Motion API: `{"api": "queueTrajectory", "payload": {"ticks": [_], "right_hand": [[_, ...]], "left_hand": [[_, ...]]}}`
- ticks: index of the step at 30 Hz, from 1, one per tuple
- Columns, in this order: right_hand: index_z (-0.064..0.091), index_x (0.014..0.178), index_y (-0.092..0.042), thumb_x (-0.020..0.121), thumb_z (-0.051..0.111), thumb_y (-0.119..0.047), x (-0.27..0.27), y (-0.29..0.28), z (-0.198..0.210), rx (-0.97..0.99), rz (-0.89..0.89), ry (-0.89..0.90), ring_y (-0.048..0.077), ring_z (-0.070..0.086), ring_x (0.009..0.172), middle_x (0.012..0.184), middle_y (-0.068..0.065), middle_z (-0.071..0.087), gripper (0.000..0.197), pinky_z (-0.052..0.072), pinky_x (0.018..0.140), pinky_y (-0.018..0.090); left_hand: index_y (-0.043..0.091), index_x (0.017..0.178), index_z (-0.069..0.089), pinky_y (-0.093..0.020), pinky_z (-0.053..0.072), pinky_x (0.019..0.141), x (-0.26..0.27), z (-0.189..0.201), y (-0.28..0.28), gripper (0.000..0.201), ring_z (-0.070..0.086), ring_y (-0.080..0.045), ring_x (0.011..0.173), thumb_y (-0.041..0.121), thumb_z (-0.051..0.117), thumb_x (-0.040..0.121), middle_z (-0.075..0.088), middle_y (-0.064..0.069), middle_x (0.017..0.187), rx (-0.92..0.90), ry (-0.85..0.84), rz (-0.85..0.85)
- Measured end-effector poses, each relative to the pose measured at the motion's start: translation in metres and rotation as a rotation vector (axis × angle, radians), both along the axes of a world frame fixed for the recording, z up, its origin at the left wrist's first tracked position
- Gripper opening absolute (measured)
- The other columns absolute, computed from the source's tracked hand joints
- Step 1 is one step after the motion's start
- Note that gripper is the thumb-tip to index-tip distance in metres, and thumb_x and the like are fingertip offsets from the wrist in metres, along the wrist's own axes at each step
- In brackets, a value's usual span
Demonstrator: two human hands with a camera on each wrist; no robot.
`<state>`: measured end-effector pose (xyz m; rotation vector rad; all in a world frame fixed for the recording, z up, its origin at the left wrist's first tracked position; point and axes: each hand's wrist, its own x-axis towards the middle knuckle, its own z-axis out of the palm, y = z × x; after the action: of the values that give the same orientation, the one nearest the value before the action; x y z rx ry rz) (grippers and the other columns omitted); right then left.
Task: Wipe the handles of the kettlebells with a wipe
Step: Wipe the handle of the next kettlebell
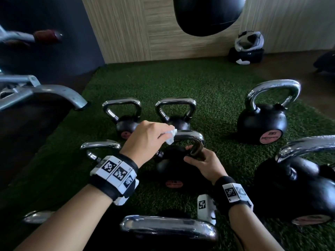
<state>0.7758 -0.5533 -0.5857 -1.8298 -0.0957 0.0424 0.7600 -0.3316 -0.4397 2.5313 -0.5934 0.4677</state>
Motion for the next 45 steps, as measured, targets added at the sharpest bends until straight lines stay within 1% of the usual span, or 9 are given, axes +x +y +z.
{"api": "queueTrajectory", "payload": {"ticks": [3, 7, 12, 14, 18, 23, 34, 40, 45], "right_hand": [[0.075, 0.106, -0.043, 0.064, 0.081, -0.057, 0.001, 0.001, -0.002, 0.014, -0.008, -0.005, 0.010, 0.074, 0.097, 0.098, -0.011, 0.080, 0.045, 0.058, 0.096, 0.047], [0.076, 0.108, -0.042, 0.069, 0.083, -0.049, -0.003, 0.004, -0.003, 0.073, -0.019, -0.012, 0.010, 0.074, 0.103, 0.102, -0.011, 0.080, 0.040, 0.057, 0.100, 0.048], [0.076, 0.108, -0.041, 0.072, 0.085, -0.043, -0.004, 0.004, -0.002, 0.094, -0.020, -0.001, 0.013, 0.074, 0.103, 0.103, -0.009, 0.080, 0.038, 0.057, 0.100, 0.049], [0.076, 0.109, -0.041, 0.077, 0.086, -0.034, -0.005, 0.004, -0.002, 0.104, -0.024, 0.008, 0.013, 0.074, 0.103, 0.103, -0.008, 0.080, 0.034, 0.057, 0.100, 0.050], [0.075, 0.109, -0.042, 0.075, 0.085, -0.040, -0.006, 0.005, -0.004, 0.097, -0.030, -0.009, 0.012, 0.074, 0.103, 0.103, -0.010, 0.080, 0.035, 0.057, 0.099, 0.049], [0.075, 0.108, -0.042, 0.076, 0.086, -0.039, -0.006, 0.003, -0.007, 0.112, -0.031, -0.024, 0.012, 0.074, 0.103, 0.103, -0.010, 0.080, 0.034, 0.057, 0.100, 0.049], [0.076, 0.109, -0.033, 0.083, 0.085, -0.022, -0.009, 0.003, -0.009, 0.145, -0.044, -0.046, 0.010, 0.073, 0.105, 0.107, -0.009, 0.079, 0.030, 0.056, 0.102, 0.047], [0.076, 0.110, -0.033, 0.082, 0.085, -0.022, -0.010, 0.004, -0.008, 0.154, -0.060, -0.024, 0.012, 0.074, 0.104, 0.107, -0.007, 0.079, 0.031, 0.057, 0.100, 0.047], [0.074, 0.110, -0.043, 0.078, 0.087, -0.035, -0.011, 0.004, -0.006, 0.028, -0.088, -0.046, 0.009, 0.071, 0.105, 0.108, -0.007, 0.077, 0.036, 0.057, 0.099, 0.045]], "left_hand": [[0.025, 0.104, 0.084, -0.006, 0.046, 0.061, -0.001, -0.001, 0.023, 0.015, 0.061, 0.012, 0.060, 0.023, 0.072, 0.095, 0.082, 0.003, 0.089, -0.057, -0.019, 0.102], [0.017, 0.113, 0.081, -0.027, 0.059, 0.088, -0.007, -0.004, 0.024, 0.019, 0.074, 0.002, 0.094, 0.016, 0.071, 0.097, 0.080, 0.010, 0.106, -0.023, -0.076, 0.008], [0.021, 0.114, 0.081, 0.001, 0.044, 0.076, 0.003, -0.019, 0.039, 0.020, 0.069, 0.013, 0.086, 0.017, 0.070, 0.098, 0.078, 0.014, 0.104, -0.276, 0.033, 0.151], [0.023, 0.117, 0.080, -0.003, 0.048, 0.089, 0.004, -0.028, 0.046, 0.021, 0.070, 0.005, 0.106, 0.021, 0.070, 0.099, 0.077, 0.016, 0.111, -0.347, 0.056, 0.190], [0.031, 0.121, 0.077, -0.022, 0.057, 0.092, -0.002, -0.039, 0.050, 0.023, 0.072, 0.002, 0.103, 0.026, 0.068, 0.100, 0.077, 0.019, 0.112, -0.351, 0.052, 0.203], [0.070, 0.097, 0.069, -0.051, 0.060, 0.098, 0.009, -0.051, 0.060, 0.047, 0.073, -0.015, 0.100, 0.024, 0.064, 0.103, 0.080, 0.001, 0.106, -0.579, 0.276, 0.214], [0.035, 0.117, 0.070, -0.038, 0.059, 0.097, 0.004, -0.090, 0.062, 0.033, 0.073, -0.018, 0.110, 0.007, 0.058, 0.104, 0.079, 0.017, 0.095, -0.804, 0.404, 0.191], [0.052, 0.082, 0.079, -0.044, 0.061, 0.095, 0.004, -0.116, 0.057, 0.054, 0.077, -0.021, 0.099, 0.004, 0.062, 0.101, 0.080, -0.001, 0.100, -0.693, 0.502, 0.237], [0.036, 0.094, 0.080, -0.039, 0.059, 0.099, 0.004, -0.113, 0.057, 0.027, 0.075, -0.020, 0.105, 0.015, 0.065, 0.101, 0.079, -0.009, 0.108, -0.677, 0.648, 0.184]]}}
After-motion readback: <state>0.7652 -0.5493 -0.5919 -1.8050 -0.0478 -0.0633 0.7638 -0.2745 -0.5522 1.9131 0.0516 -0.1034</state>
